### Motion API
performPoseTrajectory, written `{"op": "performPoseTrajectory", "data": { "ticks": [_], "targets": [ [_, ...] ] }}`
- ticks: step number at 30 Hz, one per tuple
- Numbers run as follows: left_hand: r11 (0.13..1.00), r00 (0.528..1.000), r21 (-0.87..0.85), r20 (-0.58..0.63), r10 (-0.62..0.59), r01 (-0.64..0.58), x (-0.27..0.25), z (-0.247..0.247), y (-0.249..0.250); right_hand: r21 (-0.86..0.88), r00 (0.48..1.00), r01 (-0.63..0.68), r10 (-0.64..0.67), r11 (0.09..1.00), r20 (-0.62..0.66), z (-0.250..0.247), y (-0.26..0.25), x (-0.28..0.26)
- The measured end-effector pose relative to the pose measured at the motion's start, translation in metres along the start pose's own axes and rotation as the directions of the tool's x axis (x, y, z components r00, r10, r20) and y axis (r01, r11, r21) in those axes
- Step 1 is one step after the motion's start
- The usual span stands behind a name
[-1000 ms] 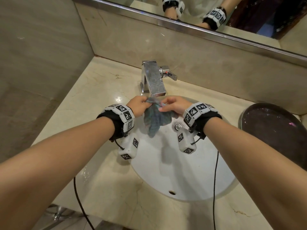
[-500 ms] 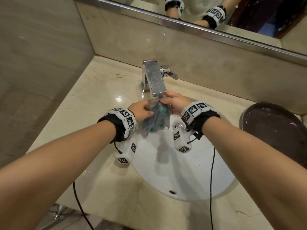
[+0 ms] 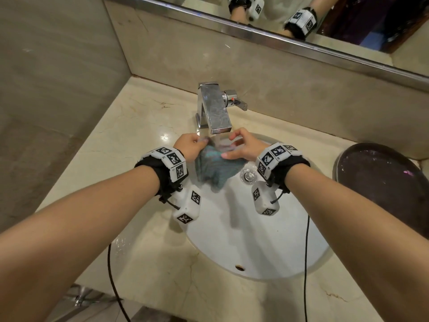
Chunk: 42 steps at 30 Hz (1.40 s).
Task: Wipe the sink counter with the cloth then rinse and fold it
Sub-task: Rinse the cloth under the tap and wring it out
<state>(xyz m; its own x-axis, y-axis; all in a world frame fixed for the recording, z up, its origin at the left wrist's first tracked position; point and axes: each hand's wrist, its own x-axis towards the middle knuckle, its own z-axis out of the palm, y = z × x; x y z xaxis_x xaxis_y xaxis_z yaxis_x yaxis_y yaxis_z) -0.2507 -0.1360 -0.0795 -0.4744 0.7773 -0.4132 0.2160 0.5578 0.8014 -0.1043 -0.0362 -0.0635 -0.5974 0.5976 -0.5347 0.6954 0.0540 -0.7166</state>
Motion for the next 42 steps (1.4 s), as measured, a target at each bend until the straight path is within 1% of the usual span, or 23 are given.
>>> {"op": "performPoseTrajectory", "data": {
  "ticks": [2,5,7,8,10,12,14,15,17,19,21,23,25,27,28,29,31,33,35,37,38,40,42],
  "targets": [
    [1.0,0.999,-0.005,-0.042,-0.027,0.026,0.002,0.0,-0.001,-0.122,0.998,0.058,-0.062,0.991,-0.025,0.001,0.003,0.002],
    [0.998,0.995,0.005,-0.076,-0.064,0.065,0.003,0.002,-0.001,-0.262,0.997,0.061,-0.049,0.963,0.052,0.003,0.002,0.004],
    [0.997,0.992,-0.004,-0.099,-0.072,0.072,-0.001,0.002,0.001,-0.265,0.997,0.067,-0.052,0.962,0.063,0.004,0.0,0.005],
    [0.998,0.995,0.011,-0.084,-0.06,0.061,-0.001,0.002,0.001,-0.215,0.995,0.094,-0.088,0.972,0.038,0.004,-0.001,0.005],
    [0.998,0.999,0.055,0.032,-0.025,0.023,-0.004,-0.001,0.004,-0.088,0.987,0.149,-0.153,0.985,-0.04,0.006,-0.001,0.005],
    [0.997,0.987,0.08,0.156,-0.029,0.016,-0.008,-0.003,0.009,-0.048,0.983,0.16,-0.164,0.986,-0.082,0.006,-0.002,0.005],
    [0.988,0.978,0.157,0.207,-0.027,-0.006,-0.008,-0.004,0.011,-0.038,0.984,0.157,-0.159,0.987,-0.082,0.007,-0.003,0.005],
    [0.974,0.983,0.222,0.185,-0.007,-0.035,-0.007,-0.004,0.011,-0.017,0.984,0.159,-0.16,0.987,-0.082,0.007,-0.003,0.005],
    [0.929,0.996,0.363,0.064,0.056,-0.075,-0.008,-0.002,0.011,0.034,0.982,0.164,-0.16,0.986,-0.099,0.01,-0.003,0.007],
    [0.897,0.994,0.434,-0.025,0.106,-0.085,-0.007,-0.001,0.01,0.026,0.978,0.169,-0.164,0.985,-0.125,0.011,-0.003,0.008],
    [0.912,0.988,0.389,-0.013,0.152,-0.135,-0.004,-0.001,0.01,-0.025,0.978,0.164,-0.166,0.986,-0.13,0.011,-0.002,0.008],
    [0.926,0.984,0.337,0.008,0.18,-0.172,-0.004,-0.001,0.009,-0.106,0.987,0.141,-0.148,0.984,-0.068,0.009,-0.003,0.004],
    [0.934,0.98,0.302,0.004,0.2,-0.192,-0.004,-0.001,0.007,-0.295,0.993,0.116,-0.116,0.949,0.016,0.006,-0.002,0.002],
    [0.953,0.981,0.244,-0.019,0.192,-0.182,-0.005,-0.001,0.007,-0.441,0.997,0.067,-0.081,0.895,-0.014,0.005,-0.001,0.001],
    [0.962,0.984,0.213,-0.027,0.178,-0.168,-0.006,-0.001,0.007,-0.431,0.996,0.03,-0.062,0.902,-0.06,0.004,0.0,0.0],
    [0.972,0.987,0.181,-0.036,0.157,-0.148,-0.005,-0.001,0.006,-0.351,0.994,-0.003,-0.036,0.936,-0.104,0.003,0.002,0.001],
    [0.985,0.993,0.142,-0.049,0.104,-0.096,-0.003,-0.002,0.003,-0.068,0.992,-0.017,0.008,0.998,-0.13,0.003,0.0,0.0],
    [0.988,0.999,0.15,-0.017,0.045,-0.042,-0.003,-0.002,0.001,0.108,0.993,0.018,-0.005,0.994,-0.12,0.004,-0.004,-0.002],
    [0.97,0.996,0.242,0.086,-0.007,-0.014,-0.003,-0.004,0.002,0.149,0.995,0.05,-0.036,0.988,-0.094,0.007,-0.009,-0.005],
    [0.937,0.982,0.347,0.188,-0.03,-0.038,-0.004,-0.004,0.004,0.157,0.995,0.075,-0.063,0.985,-0.08,0.011,-0.013,-0.006],
    [0.931,0.976,0.359,0.216,-0.02,-0.06,-0.005,-0.003,0.006,0.165,0.994,0.094,-0.082,0.982,-0.078,0.013,-0.015,-0.006],
    [0.951,0.971,0.293,0.238,0.026,-0.097,-0.007,-0.001,0.009,0.185,0.993,0.11,-0.102,0.977,-0.052,0.015,-0.02,-0.008],
    [0.981,0.971,0.167,0.232,0.061,-0.102,-0.005,0.001,0.01,0.163,0.994,0.103,-0.105,0.981,0.005,0.015,-0.022,-0.006]
  ]
}}
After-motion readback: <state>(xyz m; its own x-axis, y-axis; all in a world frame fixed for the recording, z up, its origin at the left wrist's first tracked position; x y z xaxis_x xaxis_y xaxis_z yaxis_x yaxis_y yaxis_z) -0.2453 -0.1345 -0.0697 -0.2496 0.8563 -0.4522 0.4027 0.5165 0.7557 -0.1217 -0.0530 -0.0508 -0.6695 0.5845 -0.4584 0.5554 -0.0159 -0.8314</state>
